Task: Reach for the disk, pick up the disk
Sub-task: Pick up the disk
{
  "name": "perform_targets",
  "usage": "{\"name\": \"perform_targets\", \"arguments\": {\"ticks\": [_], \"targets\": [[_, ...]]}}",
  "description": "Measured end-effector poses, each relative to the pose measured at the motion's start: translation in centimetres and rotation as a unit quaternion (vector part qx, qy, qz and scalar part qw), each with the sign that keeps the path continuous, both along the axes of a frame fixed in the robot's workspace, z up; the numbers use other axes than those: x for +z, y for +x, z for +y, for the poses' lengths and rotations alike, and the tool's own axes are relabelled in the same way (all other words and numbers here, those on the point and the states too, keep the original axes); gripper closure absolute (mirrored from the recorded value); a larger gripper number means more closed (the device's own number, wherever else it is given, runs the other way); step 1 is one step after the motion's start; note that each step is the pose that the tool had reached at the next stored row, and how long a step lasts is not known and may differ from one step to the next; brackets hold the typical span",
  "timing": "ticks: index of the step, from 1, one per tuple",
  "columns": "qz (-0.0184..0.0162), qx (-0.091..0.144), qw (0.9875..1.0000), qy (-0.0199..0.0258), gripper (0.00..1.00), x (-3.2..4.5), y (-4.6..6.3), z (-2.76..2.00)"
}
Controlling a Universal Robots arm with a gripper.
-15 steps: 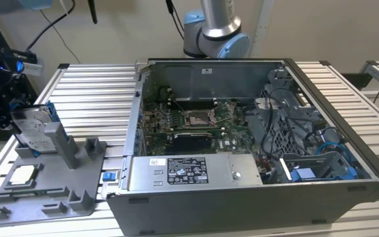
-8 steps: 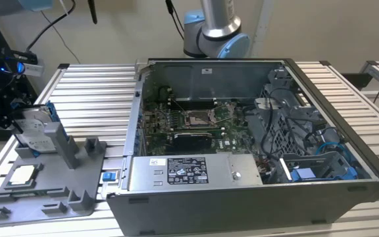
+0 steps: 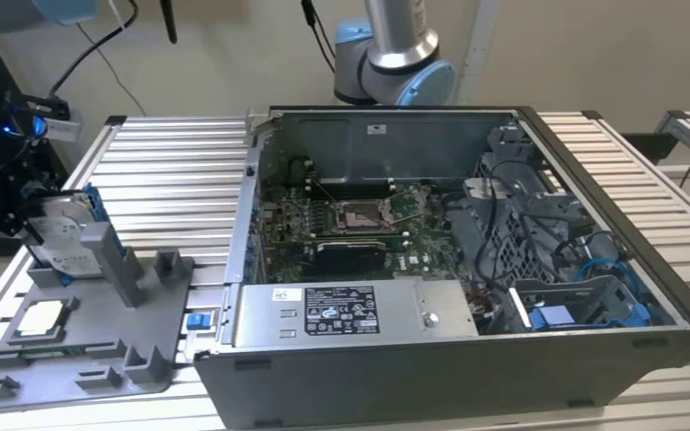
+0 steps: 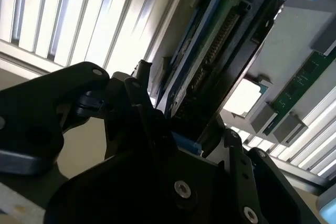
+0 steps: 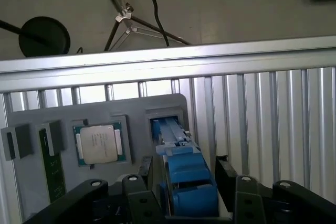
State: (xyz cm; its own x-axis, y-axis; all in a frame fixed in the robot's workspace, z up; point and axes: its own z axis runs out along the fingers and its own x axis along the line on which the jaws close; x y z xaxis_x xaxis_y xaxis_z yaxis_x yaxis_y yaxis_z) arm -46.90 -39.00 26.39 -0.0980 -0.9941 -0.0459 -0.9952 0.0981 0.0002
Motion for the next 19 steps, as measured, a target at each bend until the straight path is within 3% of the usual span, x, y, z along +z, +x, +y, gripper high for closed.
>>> {"name": "perform_targets", "arguments": {"ticks": [19], "targets": [[0.0001, 0.0, 1.0, -0.0001, 0.0, -0.34, 0.0, 0.0]]}}
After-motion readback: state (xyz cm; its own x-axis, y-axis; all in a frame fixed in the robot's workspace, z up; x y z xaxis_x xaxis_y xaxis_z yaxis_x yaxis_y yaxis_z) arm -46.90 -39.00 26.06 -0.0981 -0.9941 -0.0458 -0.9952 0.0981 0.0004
